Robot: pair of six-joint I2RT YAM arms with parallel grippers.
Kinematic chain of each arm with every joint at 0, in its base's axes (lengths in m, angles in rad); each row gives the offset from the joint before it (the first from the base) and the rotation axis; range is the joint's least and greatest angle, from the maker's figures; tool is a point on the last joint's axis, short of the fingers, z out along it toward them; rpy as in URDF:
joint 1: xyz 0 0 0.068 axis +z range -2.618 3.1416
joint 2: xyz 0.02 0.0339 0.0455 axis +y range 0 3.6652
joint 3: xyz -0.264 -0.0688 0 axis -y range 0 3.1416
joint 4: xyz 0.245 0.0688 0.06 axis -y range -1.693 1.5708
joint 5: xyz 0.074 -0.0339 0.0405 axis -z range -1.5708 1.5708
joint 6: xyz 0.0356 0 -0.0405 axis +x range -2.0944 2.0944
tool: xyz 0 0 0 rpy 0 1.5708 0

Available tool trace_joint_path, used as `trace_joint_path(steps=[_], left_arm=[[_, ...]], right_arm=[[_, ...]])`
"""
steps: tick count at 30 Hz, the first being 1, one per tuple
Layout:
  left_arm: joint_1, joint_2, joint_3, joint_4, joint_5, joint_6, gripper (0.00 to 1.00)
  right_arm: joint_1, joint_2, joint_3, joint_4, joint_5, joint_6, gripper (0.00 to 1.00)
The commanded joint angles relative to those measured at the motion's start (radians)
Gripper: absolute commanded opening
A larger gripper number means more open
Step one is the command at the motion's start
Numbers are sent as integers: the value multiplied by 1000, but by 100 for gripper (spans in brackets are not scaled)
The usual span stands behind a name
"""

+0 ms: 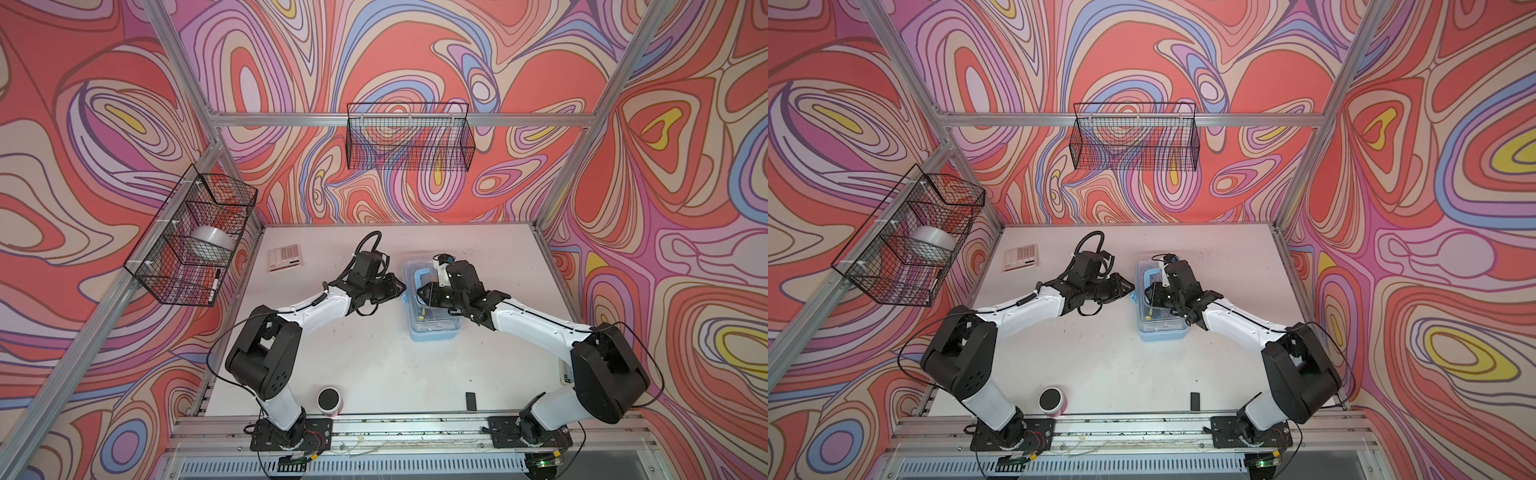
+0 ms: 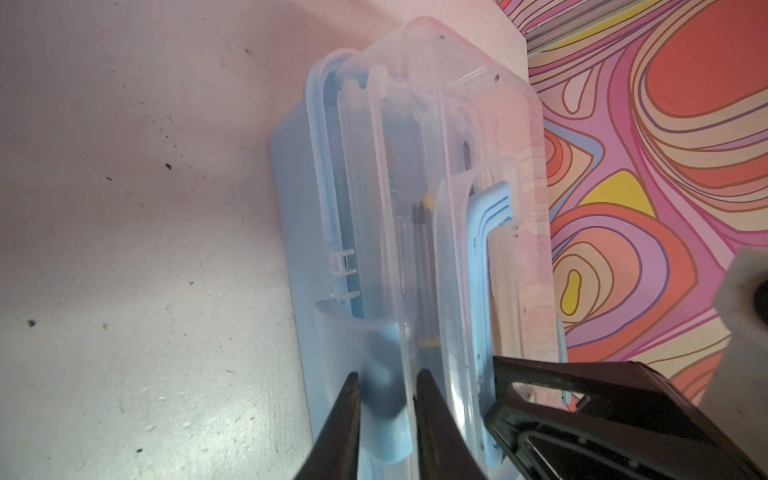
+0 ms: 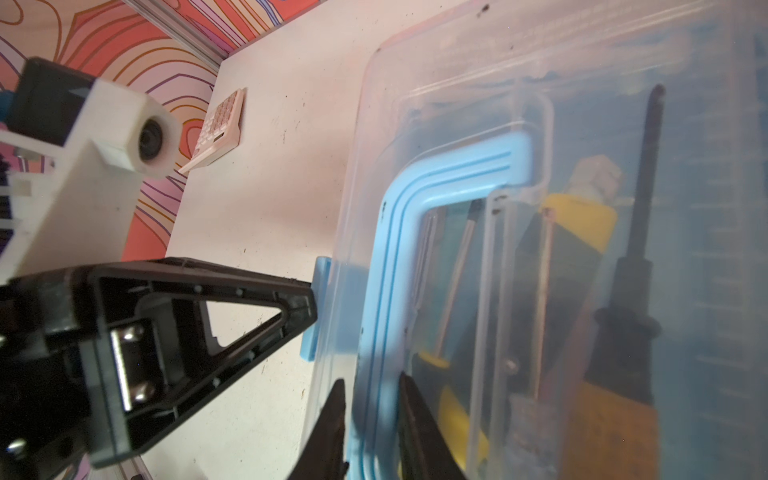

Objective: Pack the tool kit

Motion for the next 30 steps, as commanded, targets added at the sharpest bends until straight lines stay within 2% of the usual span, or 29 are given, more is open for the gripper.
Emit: trace_joint_path(steps=[1,8,24,30], left_arm=[[3,30,-9,38,27,-21,23],[1,50,-12,36,18,-16,19],[-20,103,-19,112,52,-54,18],[-26,87,-76,168,56,-79,23]], right_arm=[[7,52,-30,-86,-30,1,22],[6,60,-25,-95,-31,-1,20],[-4,95,-6,-96,-50,1,15],[-13,27,-10,-96,-56,9,17]])
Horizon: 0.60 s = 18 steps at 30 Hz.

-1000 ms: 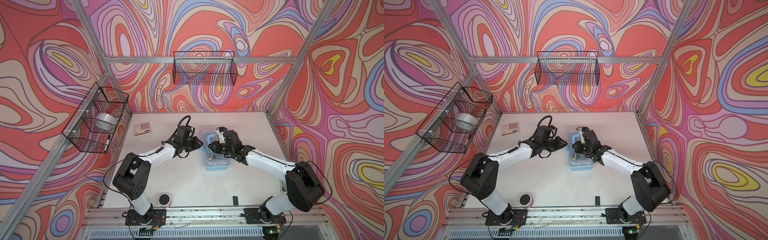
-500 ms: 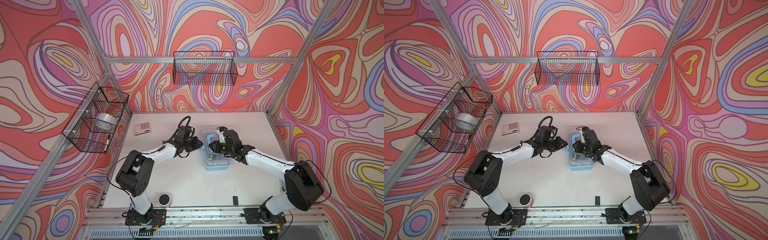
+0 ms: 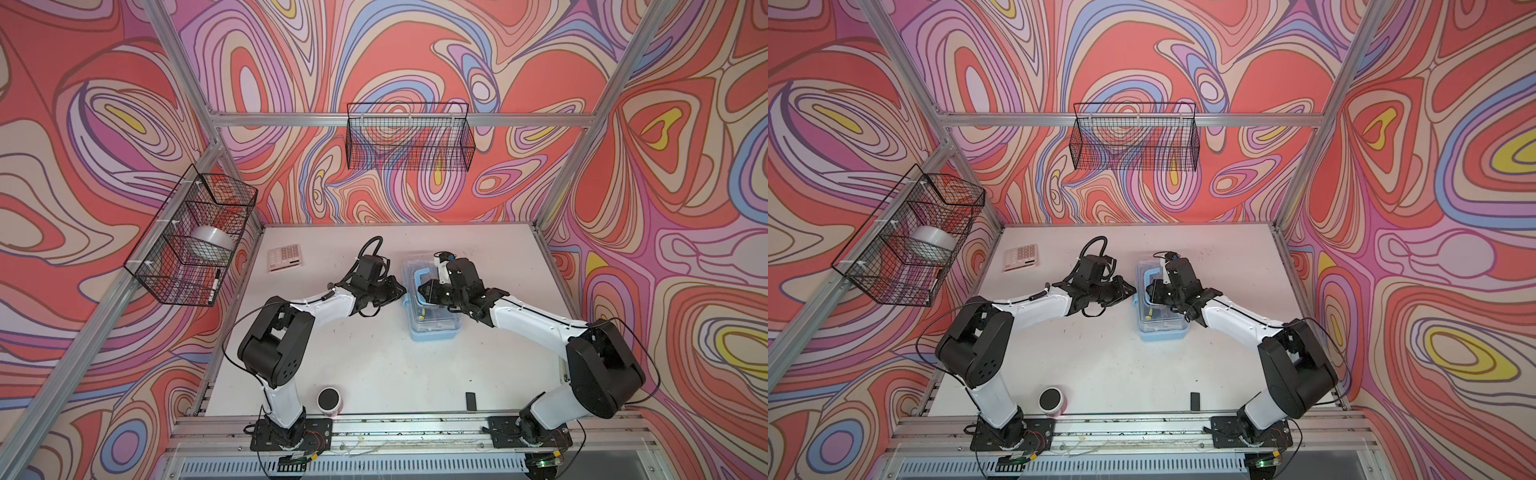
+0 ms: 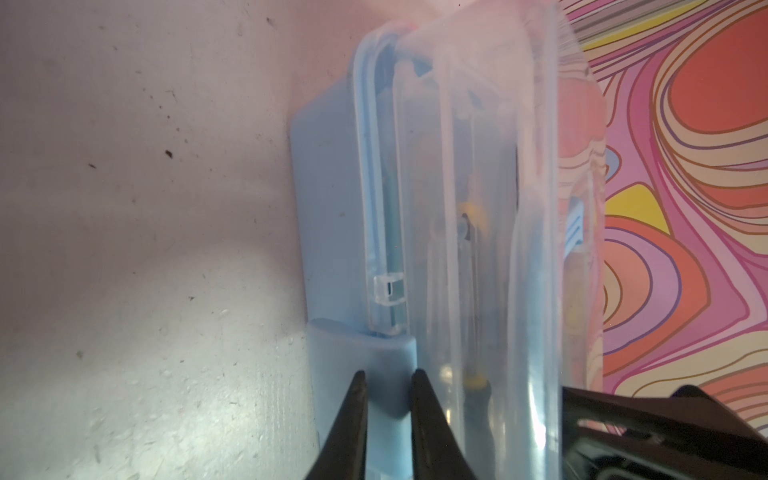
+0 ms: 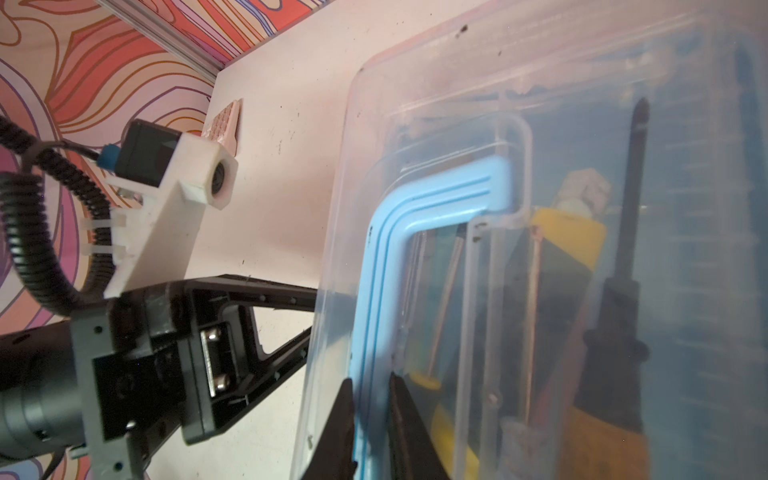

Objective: Pack the tool kit

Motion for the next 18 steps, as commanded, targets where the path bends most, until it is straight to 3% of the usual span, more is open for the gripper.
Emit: trace_joint_path(steps=[1,7,12,15,18], left_arm=[[-25,0,-54,60,41,-26,24],[-24,0,-98,97,29,-31,25],[-24,14,-109,125,32,-43,25],[-25,19,-111,130,34,-43,26],[-25,24,-115,143,37,-44,28]], right_arm=[[5,-20,-33,-105,-39,-3,18],[-41,-222,-57,-155,47,-12,44],[-126,-327,-56,-270,138,-48,51],[-194,-305,-62,-300,104,-74,53],[-224,-281,-118,-210,31,-61,56]])
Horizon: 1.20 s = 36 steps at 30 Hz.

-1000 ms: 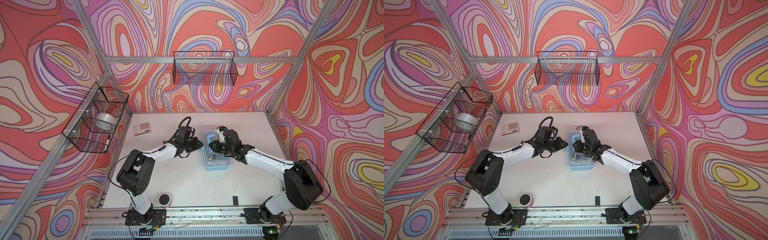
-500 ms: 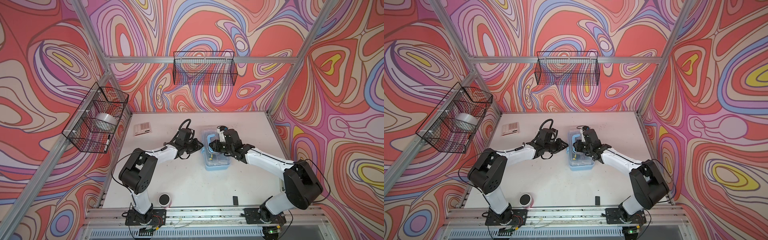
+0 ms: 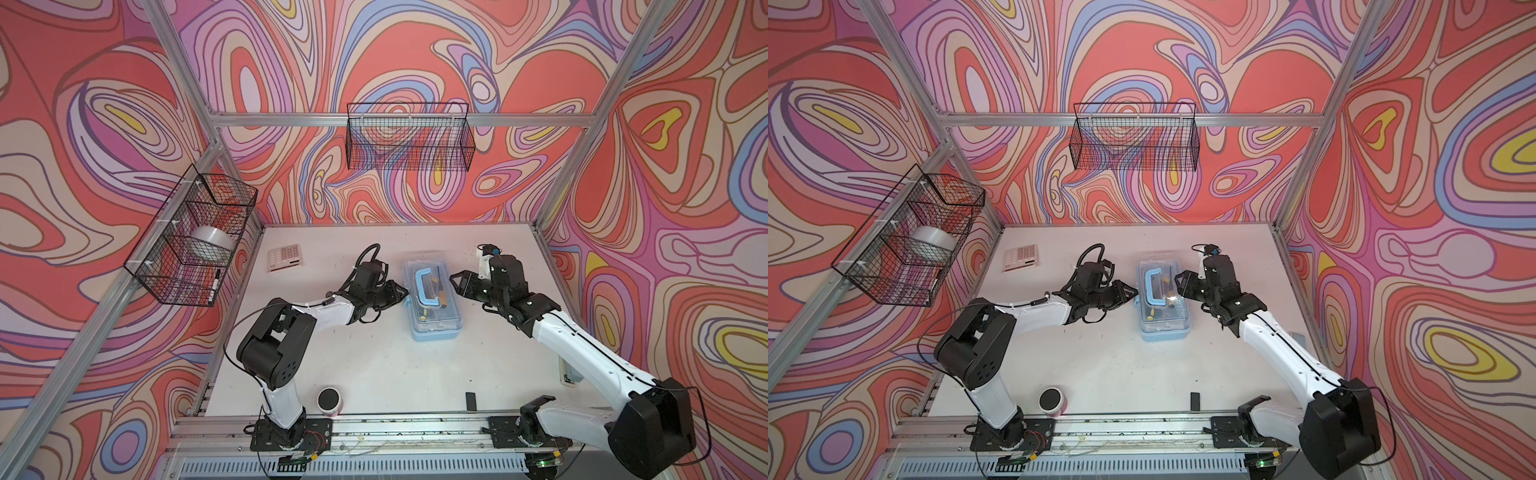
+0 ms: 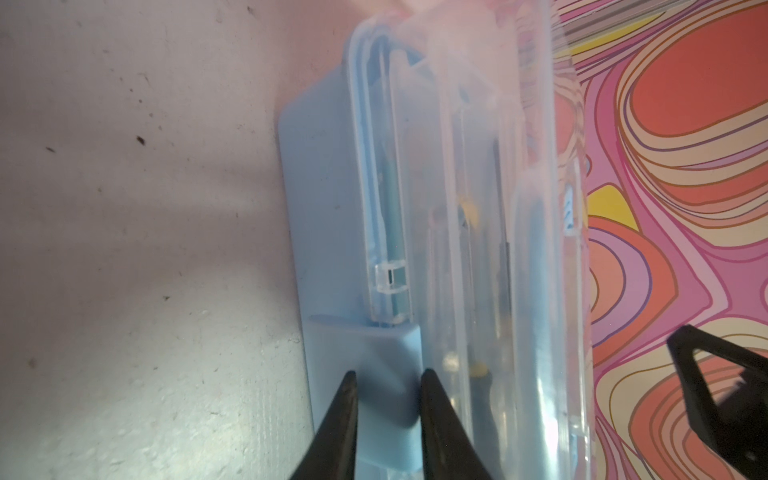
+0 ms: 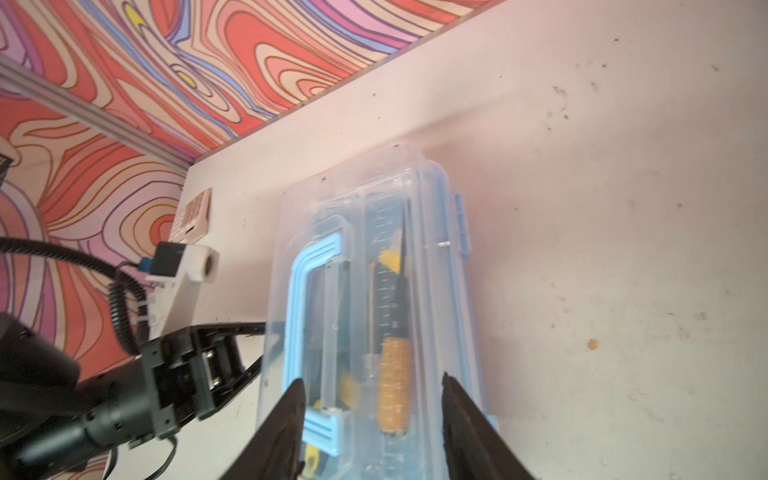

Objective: Pack the tool kit

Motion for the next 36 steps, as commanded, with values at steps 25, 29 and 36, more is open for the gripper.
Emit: trace_joint_path(steps=[25,29,36], left_arm=[[-83,118,-181,421,118,-190,32],[-95,154,-190,488,118,-223,31],[-110,180,-188,523,125,-238,30]], right_arm=[[-14,73,-324,515,-418,247,66],[-14,57,-344,523,-432,260,65],[-14,82,-349,531,-433,253,65]])
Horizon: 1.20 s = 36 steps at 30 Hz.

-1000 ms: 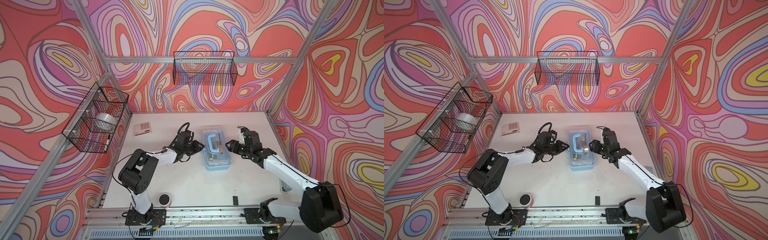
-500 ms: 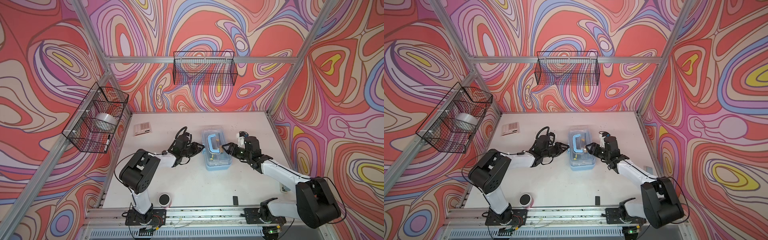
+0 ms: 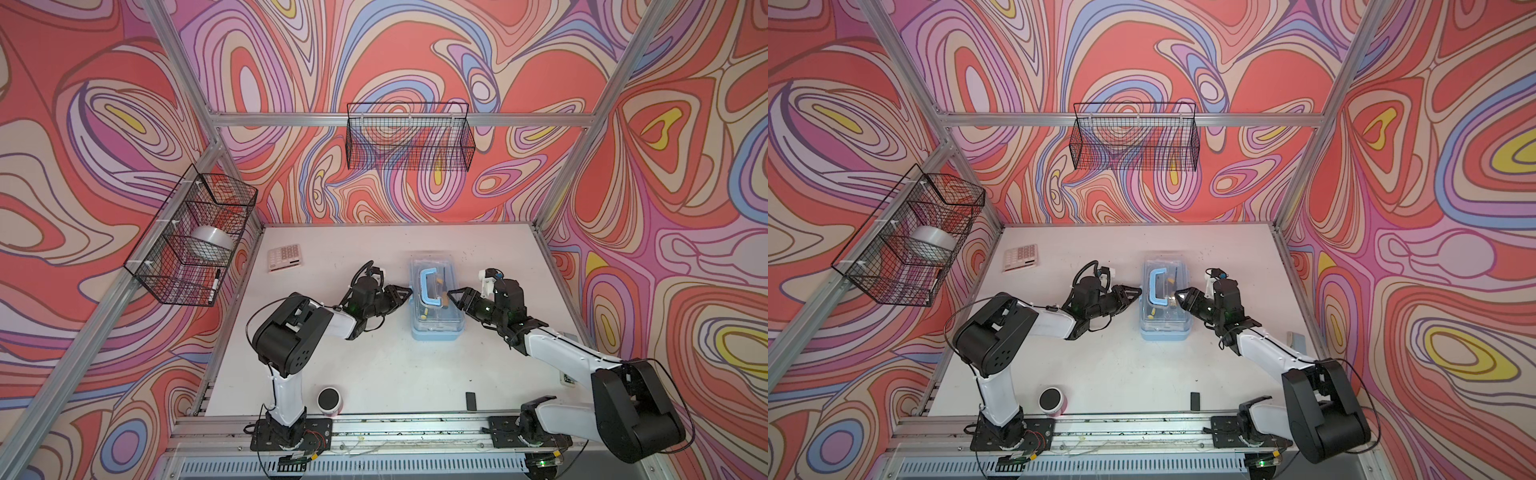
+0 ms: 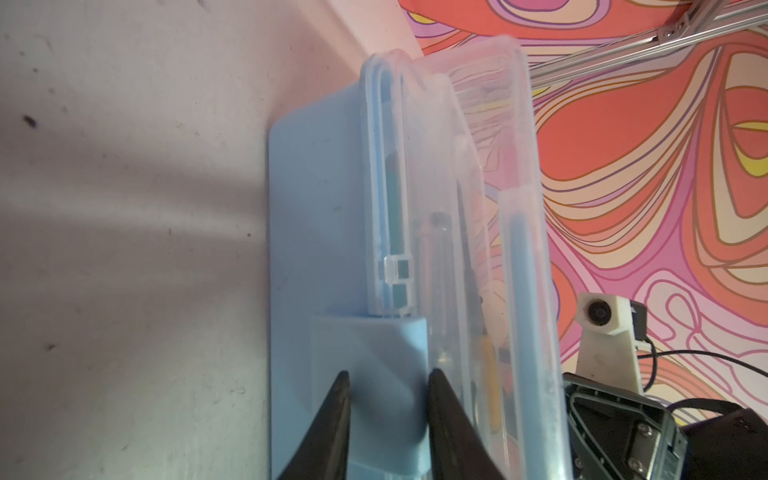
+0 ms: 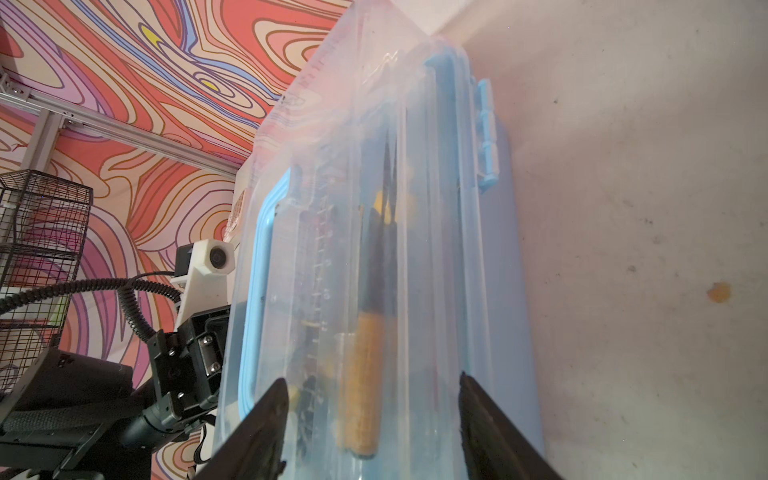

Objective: Pack the tool kit

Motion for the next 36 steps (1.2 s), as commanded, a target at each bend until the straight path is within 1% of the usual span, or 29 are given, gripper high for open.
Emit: trace_joint_path(steps=[1,4,8,10,13,16,18,20,21,22,23,26,29,31,32,33,35,36], left_arm=[[-91,58,-13,-54,110,-13,30],[-89,48,-19,-64,101,-8,30],[-75,-3,-21,-157,71,51,30],[-58,-33,-20,-213,55,81,32],[-14,-86,-19,-310,27,125,42],[29,-159,-3,-450,-15,191,52],[44,-223,37,-599,-85,263,61],[46,-289,80,-748,-181,335,70],[47,-325,100,-820,-238,366,73],[48,-356,112,-866,-287,392,77],[48,-390,123,-912,-340,417,82],[58,-479,171,-1031,-466,481,87],[60,-550,212,-1111,-640,572,90],[60,-607,176,-1060,-741,677,90],[60,-648,117,-989,-783,749,91],[59,-695,33,-853,-810,813,98],[60,-774,-133,-585,-812,1001,100],[59,-808,-214,-476,-864,1071,100]], right_arm=[[48,39,-13,38,-193,32,65],[48,59,-3,26,-175,20,65],[48,56,31,-39,-155,-10,65],[48,39,51,-87,-133,-32,65],[49,1,89,-181,-76,-74,65],[46,-47,142,-303,20,-134,65],[45,-86,187,-400,101,-182,66],[45,-126,233,-494,201,-222,75],[43,-146,255,-539,248,-246,79],[42,-166,271,-567,283,-261,87],[40,-187,288,-596,326,-280,97],[36,-231,336,-658,427,-338,98],[35,-259,364,-686,570,-380,98],[35,-286,345,-660,677,-389,98],[36,-307,312,-619,716,-398,99],[36,-337,274,-569,730,-413,98],[36,-384,170,-425,717,-476,98],[35,-405,115,-353,721,-464,98]])
